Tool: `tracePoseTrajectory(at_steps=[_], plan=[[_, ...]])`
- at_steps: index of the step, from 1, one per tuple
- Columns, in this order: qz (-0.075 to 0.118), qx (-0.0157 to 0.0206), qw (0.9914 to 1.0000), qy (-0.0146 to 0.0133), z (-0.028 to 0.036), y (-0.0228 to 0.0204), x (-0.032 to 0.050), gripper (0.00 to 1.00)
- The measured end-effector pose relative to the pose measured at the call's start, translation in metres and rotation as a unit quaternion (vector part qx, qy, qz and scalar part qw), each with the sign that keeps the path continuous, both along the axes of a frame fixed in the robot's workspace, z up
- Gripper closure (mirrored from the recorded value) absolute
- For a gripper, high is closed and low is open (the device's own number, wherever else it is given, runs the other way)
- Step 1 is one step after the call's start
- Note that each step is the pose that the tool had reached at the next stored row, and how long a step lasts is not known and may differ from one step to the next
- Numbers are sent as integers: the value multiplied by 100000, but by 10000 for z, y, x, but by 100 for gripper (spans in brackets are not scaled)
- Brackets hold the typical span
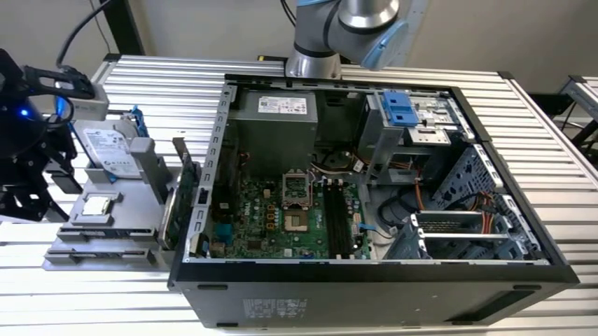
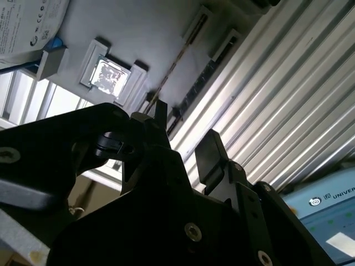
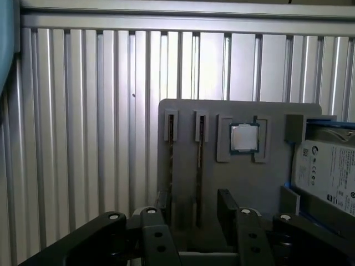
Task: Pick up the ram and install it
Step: 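Pick up the ram and move it above insertion slot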
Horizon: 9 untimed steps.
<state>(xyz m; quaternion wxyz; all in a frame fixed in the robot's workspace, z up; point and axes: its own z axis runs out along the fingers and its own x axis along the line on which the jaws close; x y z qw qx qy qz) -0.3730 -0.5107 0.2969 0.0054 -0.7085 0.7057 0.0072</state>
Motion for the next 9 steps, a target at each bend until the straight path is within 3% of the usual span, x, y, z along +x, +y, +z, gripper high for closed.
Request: tracePoseTrajectory(at_steps=[9], plan=[[-12, -4, 100000, -127, -160, -4, -2, 0]])
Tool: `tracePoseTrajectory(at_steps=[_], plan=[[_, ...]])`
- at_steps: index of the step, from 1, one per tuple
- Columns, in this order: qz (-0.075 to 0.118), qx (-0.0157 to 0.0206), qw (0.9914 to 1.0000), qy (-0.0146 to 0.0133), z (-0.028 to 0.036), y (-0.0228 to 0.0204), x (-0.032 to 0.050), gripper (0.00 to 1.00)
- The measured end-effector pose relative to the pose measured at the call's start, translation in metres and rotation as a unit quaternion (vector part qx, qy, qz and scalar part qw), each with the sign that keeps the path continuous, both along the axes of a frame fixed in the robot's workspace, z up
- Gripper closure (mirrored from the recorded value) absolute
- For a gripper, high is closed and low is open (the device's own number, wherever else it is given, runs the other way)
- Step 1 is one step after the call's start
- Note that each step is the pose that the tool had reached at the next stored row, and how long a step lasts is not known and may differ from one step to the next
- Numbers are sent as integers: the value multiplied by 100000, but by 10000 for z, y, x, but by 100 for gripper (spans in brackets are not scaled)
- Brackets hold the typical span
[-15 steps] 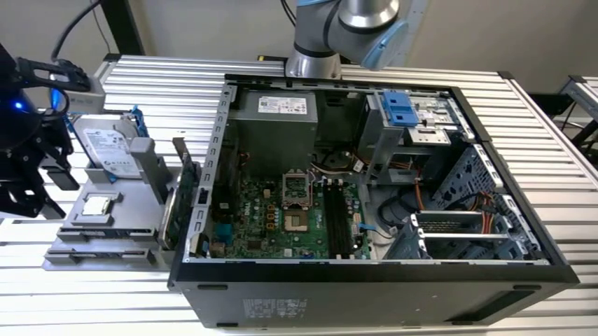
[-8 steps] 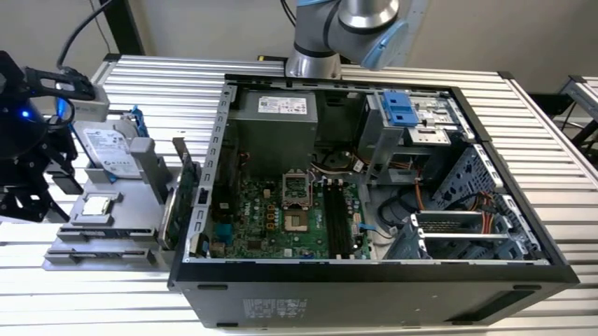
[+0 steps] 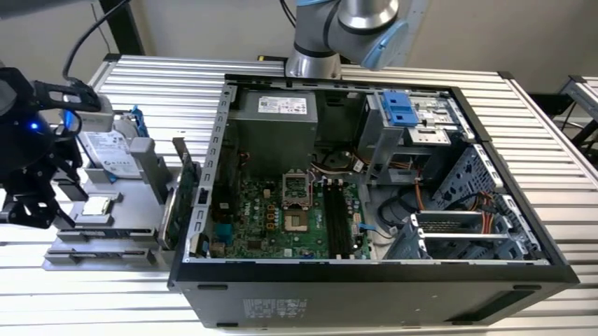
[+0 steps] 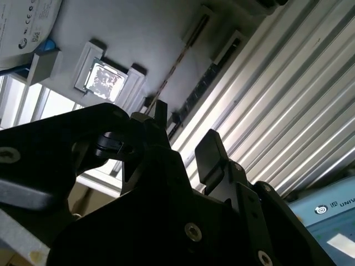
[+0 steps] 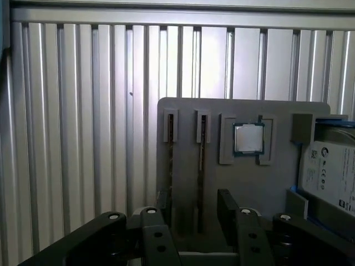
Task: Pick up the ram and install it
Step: 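Pick up the ram and move it above insertion slot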
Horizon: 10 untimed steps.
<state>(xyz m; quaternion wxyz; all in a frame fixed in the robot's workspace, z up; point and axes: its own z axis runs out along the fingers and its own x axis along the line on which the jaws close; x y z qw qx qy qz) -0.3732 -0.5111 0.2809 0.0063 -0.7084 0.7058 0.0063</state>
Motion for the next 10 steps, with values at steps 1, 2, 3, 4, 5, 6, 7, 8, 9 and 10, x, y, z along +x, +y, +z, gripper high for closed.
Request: tracePoseTrajectory(at_steps=[1, 2, 3, 4, 5, 6, 7, 8, 9, 10], plan=[[3, -1, 100000, -2, -15, -3, 1, 0], [6, 1, 100000, -3, -30, -7, 1, 0], [4, 2, 100000, -5, -45, -10, 0, 0], [2, 4, 100000, -6, -60, -14, 1, 0], [6, -6, 100000, 6, -72, -23, 0, 0], [6, -2, 100000, 2, -84, -37, 0, 0], [10, 6, 100000, -5, -95, -50, 1, 0], [6, 3, 100000, -3, -108, -62, 0, 0], [7, 2, 100000, -3, -121, -71, 0, 0], [6, 10, 100000, -13, -137, -79, 0, 0]])
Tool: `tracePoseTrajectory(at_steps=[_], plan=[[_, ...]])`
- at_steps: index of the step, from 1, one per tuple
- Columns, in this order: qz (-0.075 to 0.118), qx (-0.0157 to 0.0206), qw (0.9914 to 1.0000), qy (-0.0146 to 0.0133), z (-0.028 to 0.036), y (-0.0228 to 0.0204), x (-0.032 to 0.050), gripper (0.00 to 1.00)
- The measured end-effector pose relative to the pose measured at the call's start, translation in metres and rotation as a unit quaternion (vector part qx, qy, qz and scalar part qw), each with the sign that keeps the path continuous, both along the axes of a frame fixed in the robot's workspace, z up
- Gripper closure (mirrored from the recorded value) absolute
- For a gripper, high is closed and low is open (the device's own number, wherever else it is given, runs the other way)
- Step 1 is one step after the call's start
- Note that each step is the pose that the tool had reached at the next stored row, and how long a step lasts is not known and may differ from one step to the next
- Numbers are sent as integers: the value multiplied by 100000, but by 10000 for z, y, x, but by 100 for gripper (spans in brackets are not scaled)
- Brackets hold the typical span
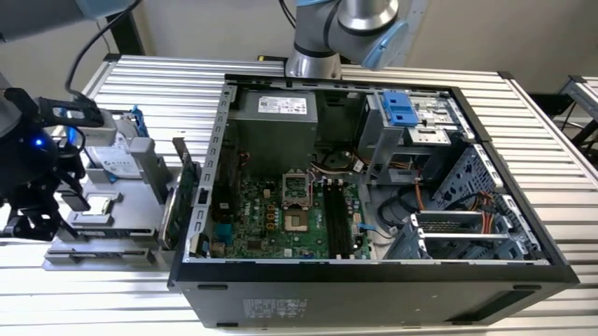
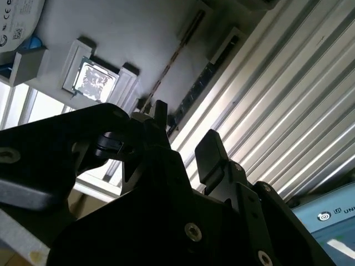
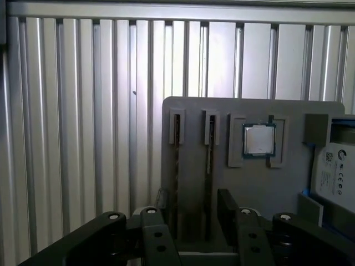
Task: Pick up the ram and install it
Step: 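Pick up the ram and move it above insertion slot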
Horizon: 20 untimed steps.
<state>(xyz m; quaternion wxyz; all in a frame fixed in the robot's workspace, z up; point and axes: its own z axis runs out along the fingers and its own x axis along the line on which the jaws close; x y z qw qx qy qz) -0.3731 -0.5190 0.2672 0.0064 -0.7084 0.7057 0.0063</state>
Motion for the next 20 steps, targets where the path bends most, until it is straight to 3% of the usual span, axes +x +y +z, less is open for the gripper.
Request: tracePoseTrajectory(at_steps=[15, 20], plan=[[-258, -6, 100000, 7, -224, -139, -12, 0], [-319, -6, 99999, 7, -315, -150, -15, 0]])
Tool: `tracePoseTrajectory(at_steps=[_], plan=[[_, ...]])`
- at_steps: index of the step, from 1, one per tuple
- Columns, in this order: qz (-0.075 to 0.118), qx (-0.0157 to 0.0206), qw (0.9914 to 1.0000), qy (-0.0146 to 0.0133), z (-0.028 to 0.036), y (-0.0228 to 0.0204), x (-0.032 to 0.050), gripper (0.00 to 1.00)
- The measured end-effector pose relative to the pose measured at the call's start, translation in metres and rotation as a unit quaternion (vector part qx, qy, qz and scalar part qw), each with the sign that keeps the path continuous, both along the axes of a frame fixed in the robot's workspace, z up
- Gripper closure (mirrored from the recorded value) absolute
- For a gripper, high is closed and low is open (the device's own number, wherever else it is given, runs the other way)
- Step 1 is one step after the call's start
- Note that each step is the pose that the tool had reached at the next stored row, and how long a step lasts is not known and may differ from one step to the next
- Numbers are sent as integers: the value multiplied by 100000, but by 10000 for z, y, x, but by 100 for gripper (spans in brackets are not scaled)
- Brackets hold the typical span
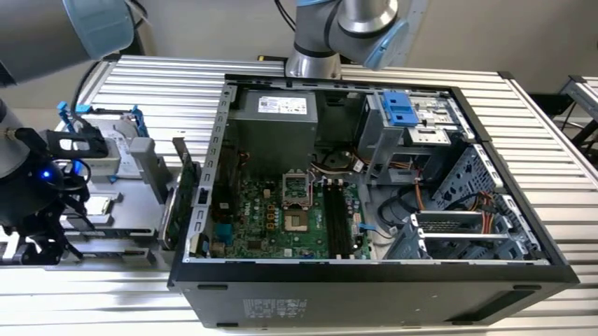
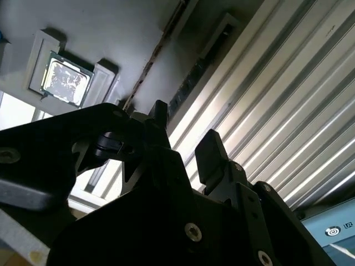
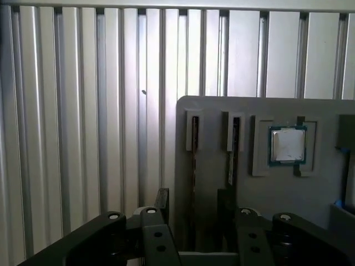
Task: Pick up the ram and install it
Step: 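Pick up the ram and move it above insertion slot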
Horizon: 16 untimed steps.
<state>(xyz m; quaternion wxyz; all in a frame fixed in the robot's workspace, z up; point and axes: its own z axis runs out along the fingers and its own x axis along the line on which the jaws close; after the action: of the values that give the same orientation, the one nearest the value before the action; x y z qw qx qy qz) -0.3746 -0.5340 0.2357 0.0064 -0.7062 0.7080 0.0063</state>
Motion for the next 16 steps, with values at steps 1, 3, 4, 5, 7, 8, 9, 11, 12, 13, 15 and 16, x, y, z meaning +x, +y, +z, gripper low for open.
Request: tracePoseTrajectory(at_steps=[1, 3, 4, 5, 7, 8, 9, 11, 12, 13, 15, 16], plan=[[-39, 5, 100000, -3, -19, 0, 0, 0], [-197, -6, 100000, 7, -54, 0, 0, 0], [-315, 3, 100000, 1, -72, 0, 1, 0], [-474, 1, 99999, 4, -91, 2, 0, 0], [-788, -1, 99997, 4, -127, 7, 0, 0], [-922, -1, 99996, 2, -145, 9, 0, 0], [-1059, 1, 99994, 1, -163, 12, 0, 0], [-1326, -1, 99991, 2, -201, 16, 1, 0], [-1440, -5, 99990, 4, -217, 18, 0, 0], [-1570, 0, 99988, 3, -237, 20, 0, 0], [-1761, -2, 99984, 4, -269, 22, 0, 0], [-1828, 0, 99983, 2, -283, 24, 0, 0]])
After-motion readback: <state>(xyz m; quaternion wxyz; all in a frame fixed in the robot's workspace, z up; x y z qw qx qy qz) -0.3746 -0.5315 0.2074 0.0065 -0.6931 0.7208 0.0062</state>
